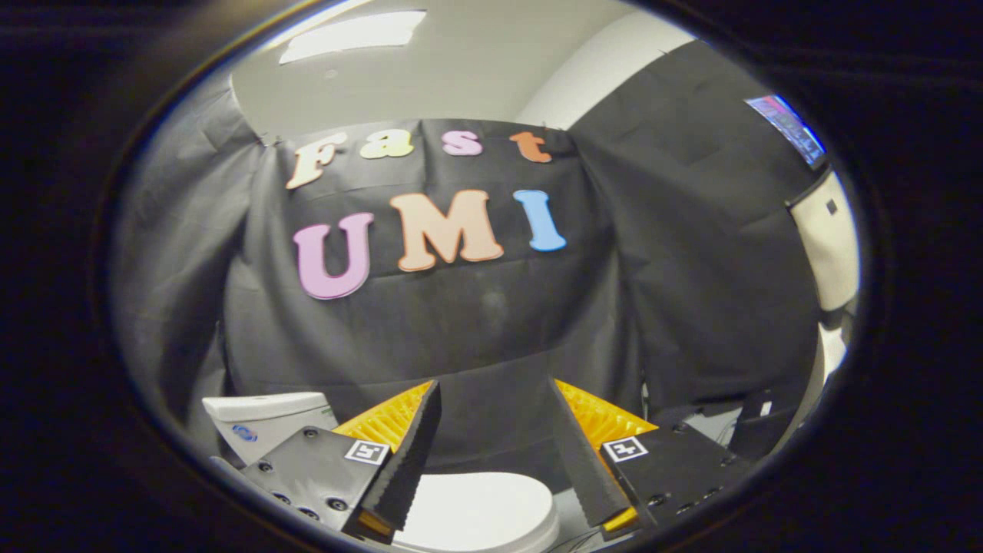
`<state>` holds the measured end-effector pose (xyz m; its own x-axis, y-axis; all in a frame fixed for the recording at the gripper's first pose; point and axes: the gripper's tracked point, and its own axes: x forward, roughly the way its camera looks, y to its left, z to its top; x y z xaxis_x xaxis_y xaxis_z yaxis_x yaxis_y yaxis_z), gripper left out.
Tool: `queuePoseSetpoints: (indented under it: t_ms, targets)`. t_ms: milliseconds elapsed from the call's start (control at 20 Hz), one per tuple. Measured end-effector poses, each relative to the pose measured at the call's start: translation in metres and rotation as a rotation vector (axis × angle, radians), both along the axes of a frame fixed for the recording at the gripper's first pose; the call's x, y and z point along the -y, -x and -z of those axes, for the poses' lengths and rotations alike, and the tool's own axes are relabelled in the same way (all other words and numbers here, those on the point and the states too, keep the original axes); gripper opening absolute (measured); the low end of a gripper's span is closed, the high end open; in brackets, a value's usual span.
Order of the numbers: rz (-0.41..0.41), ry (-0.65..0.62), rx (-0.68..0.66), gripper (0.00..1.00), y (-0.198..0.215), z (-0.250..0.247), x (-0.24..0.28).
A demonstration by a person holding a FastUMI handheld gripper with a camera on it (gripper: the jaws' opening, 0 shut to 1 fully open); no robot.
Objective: Open the toilet lid.
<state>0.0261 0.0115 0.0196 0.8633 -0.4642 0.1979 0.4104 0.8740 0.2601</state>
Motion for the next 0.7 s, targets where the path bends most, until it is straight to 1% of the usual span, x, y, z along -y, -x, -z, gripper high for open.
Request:
queuePoseSetpoints:
  t_ms: [100, 200, 250, 350, 550, 650, 700]
  targets:
    - [0.053, -0.091, -0.032, 0.86, -0.005, 0.023, -0.005]
    - [0.132, -0.171, -0.078, 0.86, -0.008, 0.053, -0.005]
    - [0.142, -0.214, -0.096, 0.86, -0.011, 0.069, -0.011]
    - [0.139, -0.306, -0.122, 0.86, -0.017, 0.1, -0.032]
    - [0.102, -0.467, -0.138, 0.86, -0.027, 0.146, -0.068]
    - [0.091, -0.524, -0.154, 0.86, -0.027, 0.166, -0.083]
    - [0.097, -0.54, -0.161, 0.86, -0.027, 0.174, -0.088]
